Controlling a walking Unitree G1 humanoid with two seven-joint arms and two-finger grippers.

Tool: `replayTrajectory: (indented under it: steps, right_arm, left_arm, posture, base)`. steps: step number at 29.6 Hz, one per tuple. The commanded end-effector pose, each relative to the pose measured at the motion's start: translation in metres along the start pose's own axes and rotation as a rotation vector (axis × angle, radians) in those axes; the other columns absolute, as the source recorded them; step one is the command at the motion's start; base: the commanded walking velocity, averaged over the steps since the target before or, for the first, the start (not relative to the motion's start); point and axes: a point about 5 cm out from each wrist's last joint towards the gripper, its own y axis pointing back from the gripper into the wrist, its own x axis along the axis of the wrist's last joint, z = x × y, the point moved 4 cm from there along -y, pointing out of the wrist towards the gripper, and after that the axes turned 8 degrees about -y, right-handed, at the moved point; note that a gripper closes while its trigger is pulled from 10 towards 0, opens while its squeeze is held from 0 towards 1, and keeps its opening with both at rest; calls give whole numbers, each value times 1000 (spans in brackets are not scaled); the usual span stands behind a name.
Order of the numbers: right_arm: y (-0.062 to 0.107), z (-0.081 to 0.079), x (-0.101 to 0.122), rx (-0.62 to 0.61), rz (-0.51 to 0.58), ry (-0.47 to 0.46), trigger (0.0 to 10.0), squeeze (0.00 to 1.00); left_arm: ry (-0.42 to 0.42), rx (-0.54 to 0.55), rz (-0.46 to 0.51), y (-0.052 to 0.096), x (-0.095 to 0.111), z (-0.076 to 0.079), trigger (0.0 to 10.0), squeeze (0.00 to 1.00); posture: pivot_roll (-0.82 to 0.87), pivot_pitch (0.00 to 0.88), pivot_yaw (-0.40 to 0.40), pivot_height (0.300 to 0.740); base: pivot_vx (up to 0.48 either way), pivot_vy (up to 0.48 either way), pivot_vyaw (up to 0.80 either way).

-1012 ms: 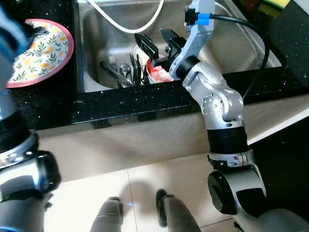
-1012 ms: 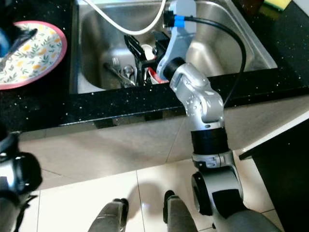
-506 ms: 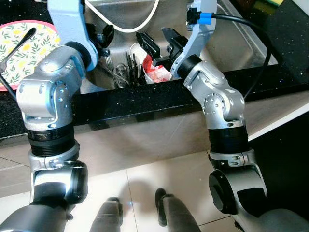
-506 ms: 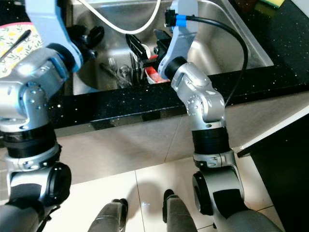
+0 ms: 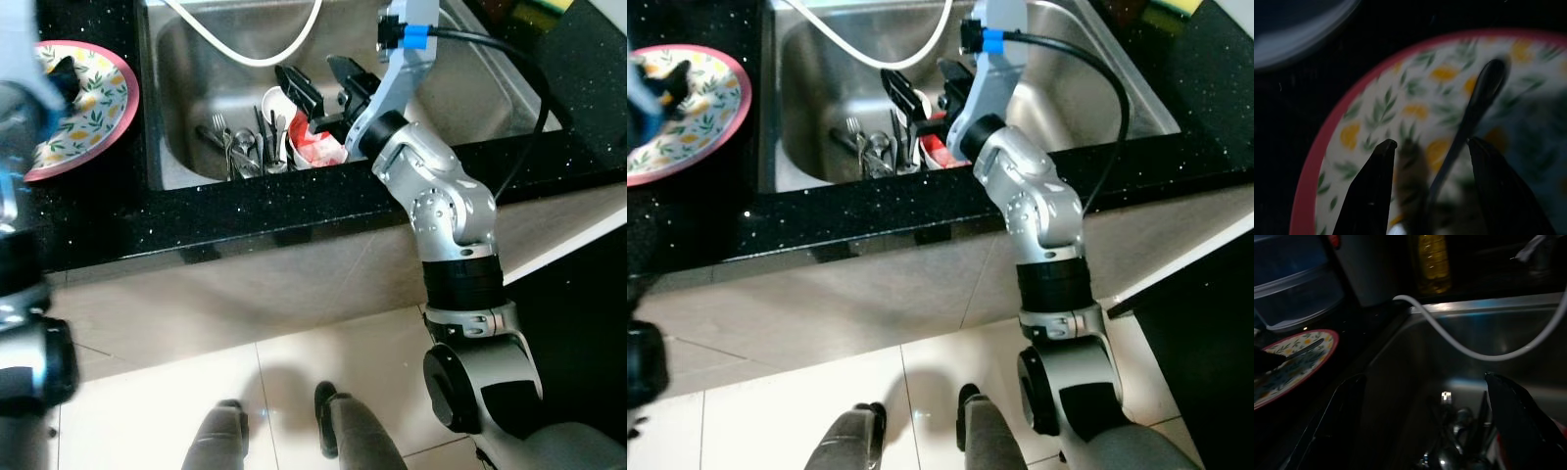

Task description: Kitchen organization

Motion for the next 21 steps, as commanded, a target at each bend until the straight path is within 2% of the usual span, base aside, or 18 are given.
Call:
replayTrajectory:
  steps: [1,2,4,8,11,12,15,16,19,21]
  right_arm:
    - [-2,-4,2,16,8,-3,10000,0]
    - [-2,-4,2,17,8,-5,10000,0]
    - [-1,-4,1,16,7,-6,10000,0]
    - [1,-2,1,9,5,-4,10000,0]
    - [1,-1,2,6,8,-3,10000,0]
    - [1,-1,2,4,9,-3,10000,0]
    - [1,-1,2,3,10,-2,10000,0]
    - [1,-1,2,2,10,-3,10000,0]
    - [2,0,2,0,11,-3,10000,0]
    - [2,0,2,0,11,-3,10000,0]
  left_arm:
    - [8,-10,-30,-2,-6,-11,10000,0]
    - [59,-59,-32,-4,-7,-12,10000,0]
    - [80,-87,-26,-4,-4,-15,10000,0]
    - [163,-233,-30,-2,-1,-9,10000,0]
    - [188,-257,-57,-2,-5,-10,10000,0]
    - [215,-268,-81,-3,-10,-10,4118,0]
    - [245,-286,-111,-4,-15,-10,4118,0]
    - [254,-287,-127,-5,-20,-11,0,0]
    - [263,-274,-160,-5,-33,-11,0,0]
    - [263,-274,-160,-5,-33,-11,0,0]
  posture:
    - [160,251,-44,740]
    - [158,254,-43,740]
    - [156,255,-41,740]
    - [153,255,-35,740]
    - [154,256,-31,740]
    - [156,255,-28,740]
    - [156,255,-28,740]
    - [156,255,-28,740]
    - [156,255,-28,740]
    - [156,255,-28,740]
  base:
    - [0,0,0]
    - [0,0,0]
    - [0,0,0]
    - [0,0,0]
    - [0,0,0]
    - [0,0,0]
    - [0,0,0]
    - [0,0,0]
    - [0,0,0]
    - [0,0,0]
